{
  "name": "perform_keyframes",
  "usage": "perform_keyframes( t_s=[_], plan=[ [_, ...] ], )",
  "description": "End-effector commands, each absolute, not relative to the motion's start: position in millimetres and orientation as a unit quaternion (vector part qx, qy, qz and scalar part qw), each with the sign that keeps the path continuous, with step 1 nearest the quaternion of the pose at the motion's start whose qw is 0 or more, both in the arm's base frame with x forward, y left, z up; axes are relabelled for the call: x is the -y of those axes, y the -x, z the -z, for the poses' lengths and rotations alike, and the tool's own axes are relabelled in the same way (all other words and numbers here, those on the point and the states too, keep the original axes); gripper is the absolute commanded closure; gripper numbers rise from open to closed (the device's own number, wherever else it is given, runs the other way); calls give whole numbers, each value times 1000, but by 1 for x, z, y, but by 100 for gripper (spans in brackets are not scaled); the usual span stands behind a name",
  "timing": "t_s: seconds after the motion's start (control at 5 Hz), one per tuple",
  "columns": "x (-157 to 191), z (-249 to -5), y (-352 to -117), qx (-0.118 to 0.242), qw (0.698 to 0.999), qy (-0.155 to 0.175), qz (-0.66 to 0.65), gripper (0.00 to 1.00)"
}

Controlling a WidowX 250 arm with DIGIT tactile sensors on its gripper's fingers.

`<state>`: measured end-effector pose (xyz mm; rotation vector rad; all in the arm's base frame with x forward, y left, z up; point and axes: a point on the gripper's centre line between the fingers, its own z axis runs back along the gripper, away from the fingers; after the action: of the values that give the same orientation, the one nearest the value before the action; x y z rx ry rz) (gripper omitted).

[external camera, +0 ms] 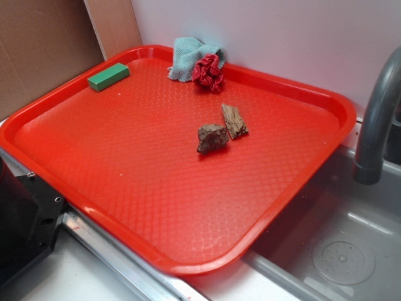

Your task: Grab the red paper.

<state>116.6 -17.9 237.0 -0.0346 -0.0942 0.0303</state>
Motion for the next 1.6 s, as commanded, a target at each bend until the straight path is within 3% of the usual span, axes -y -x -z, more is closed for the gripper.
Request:
perform_keyframes(
  t_s=[0.0,0.2,0.4,0.6,1.2,1.4],
  plan=[
    [18,-237,-117,47,999,17,-15,0],
    [-4,-187,-167,119,987,-49,-100,0],
    [-24,-154,-213,179,969,-44,-165,0],
    [-36,-135,-258,187,961,-38,-199,0],
    [-36,-135,-258,187,961,-38,-199,0],
    [-20,-129,-288,240,949,-19,-202,0]
  ],
)
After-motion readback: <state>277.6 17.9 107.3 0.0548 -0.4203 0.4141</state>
